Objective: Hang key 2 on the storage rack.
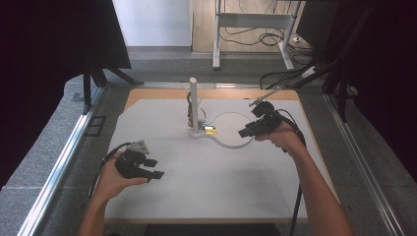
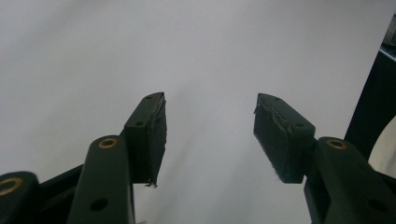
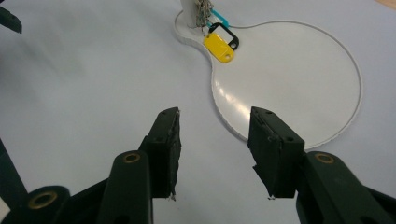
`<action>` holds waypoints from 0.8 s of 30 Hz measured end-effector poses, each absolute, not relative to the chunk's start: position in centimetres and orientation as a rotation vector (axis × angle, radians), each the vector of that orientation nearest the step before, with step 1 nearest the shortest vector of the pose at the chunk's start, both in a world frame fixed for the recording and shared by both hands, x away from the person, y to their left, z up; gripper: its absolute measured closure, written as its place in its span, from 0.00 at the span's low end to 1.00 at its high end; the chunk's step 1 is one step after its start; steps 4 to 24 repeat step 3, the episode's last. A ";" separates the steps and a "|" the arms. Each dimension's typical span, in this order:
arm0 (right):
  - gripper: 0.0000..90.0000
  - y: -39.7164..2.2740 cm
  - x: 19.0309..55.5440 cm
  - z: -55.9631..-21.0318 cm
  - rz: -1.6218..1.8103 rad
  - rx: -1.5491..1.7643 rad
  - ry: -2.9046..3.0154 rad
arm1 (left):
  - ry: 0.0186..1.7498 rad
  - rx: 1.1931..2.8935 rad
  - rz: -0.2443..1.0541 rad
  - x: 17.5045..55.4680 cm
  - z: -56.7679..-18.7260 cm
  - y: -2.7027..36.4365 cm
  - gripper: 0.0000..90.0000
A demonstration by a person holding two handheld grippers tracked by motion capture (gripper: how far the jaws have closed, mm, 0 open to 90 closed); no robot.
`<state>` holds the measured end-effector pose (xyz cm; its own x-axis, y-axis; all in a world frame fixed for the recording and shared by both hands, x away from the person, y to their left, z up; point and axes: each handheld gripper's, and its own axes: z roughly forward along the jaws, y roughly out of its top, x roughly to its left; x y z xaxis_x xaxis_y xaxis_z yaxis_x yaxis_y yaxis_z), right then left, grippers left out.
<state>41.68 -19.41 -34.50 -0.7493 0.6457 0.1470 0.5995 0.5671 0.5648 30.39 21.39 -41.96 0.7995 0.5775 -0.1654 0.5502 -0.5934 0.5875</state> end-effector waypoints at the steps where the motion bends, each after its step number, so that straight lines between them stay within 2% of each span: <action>1: 0.58 -19.5 41.5 -34.6 0.942 1.084 2.704 | 0.829 2.344 0.056 30.4 -42.0 21.4 0.50; 3: 0.56 -19.8 41.1 -34.8 0.961 1.087 2.684 | 0.830 2.343 0.058 30.4 -41.9 21.4 0.50; 24: 0.56 -19.8 41.1 -34.8 0.961 1.087 2.684 | 0.830 2.343 0.058 30.4 -41.9 21.4 0.50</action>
